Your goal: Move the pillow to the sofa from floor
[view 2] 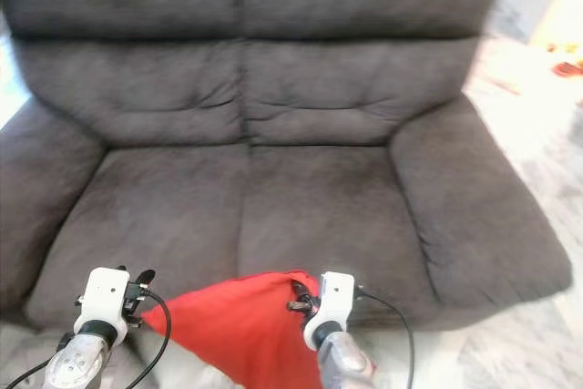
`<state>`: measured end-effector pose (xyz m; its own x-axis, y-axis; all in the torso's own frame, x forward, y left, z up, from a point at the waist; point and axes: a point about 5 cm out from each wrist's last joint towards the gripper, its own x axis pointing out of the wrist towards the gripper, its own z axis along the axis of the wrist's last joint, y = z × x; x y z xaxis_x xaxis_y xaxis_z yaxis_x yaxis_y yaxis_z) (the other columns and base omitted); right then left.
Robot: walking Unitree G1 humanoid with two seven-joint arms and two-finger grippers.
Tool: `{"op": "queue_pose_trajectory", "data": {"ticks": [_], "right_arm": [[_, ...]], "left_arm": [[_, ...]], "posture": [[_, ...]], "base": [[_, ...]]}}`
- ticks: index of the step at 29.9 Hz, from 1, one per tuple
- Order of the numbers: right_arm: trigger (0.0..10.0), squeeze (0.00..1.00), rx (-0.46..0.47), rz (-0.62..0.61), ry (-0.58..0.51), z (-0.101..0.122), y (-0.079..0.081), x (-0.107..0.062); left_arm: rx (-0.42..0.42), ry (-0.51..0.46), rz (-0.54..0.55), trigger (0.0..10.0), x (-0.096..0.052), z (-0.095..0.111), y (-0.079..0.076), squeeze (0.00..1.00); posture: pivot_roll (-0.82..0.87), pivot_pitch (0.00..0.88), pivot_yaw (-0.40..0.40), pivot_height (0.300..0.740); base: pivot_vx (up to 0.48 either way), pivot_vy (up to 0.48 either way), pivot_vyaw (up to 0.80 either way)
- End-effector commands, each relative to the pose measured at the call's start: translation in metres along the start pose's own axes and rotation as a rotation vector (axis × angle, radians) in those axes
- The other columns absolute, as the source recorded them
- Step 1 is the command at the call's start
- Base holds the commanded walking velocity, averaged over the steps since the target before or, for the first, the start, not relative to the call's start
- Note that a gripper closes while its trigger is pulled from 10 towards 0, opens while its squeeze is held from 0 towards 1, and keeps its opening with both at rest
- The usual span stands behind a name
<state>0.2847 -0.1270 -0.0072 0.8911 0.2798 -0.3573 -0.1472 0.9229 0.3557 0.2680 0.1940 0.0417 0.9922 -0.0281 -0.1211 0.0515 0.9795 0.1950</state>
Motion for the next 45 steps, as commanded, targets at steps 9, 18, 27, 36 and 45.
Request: {"op": "queue_pose_trajectory", "data": {"ticks": [9,18,27,36,45], "right_arm": [[10.0,0.00,-0.226,0.329,0.056,0.008,0.025,0.005],[10.0,0.00,-0.469,0.706,0.195,0.006,0.032,-0.005],[10.0,0.00,-0.448,0.691,0.147,0.016,0.031,-0.003],[10.0,0.00,-0.433,0.751,0.100,0.037,0.033,0.001],[10.0,0.00,-0.459,0.873,0.099,0.051,0.036,-0.002]], "left_arm": [[0.165,0.160,-0.374,10.0,-0.026,-0.030,-0.009,0.00],[0.341,0.222,-0.756,10.0,-0.032,-0.027,-0.011,0.00],[0.402,0.216,-0.764,10.0,-0.025,-0.021,0.000,0.00],[0.424,0.271,-0.880,10.0,-0.031,-0.026,0.002,0.00],[0.445,0.265,-0.895,10.0,-0.026,-0.022,0.005,0.00]], "posture": [[0.14,0.126,0.036,0.740],[0.14,0.115,0.040,0.740],[0.13,0.099,0.043,0.740],[0.12,0.083,0.047,0.740],[0.12,0.080,0.043,0.740]], "base": [[0.000,0.000,0.00],[0.000,0.000,0.00],[0.000,0.000,0.00],[0.000,0.000,0.00],[0.000,0.000,0.00]]}}
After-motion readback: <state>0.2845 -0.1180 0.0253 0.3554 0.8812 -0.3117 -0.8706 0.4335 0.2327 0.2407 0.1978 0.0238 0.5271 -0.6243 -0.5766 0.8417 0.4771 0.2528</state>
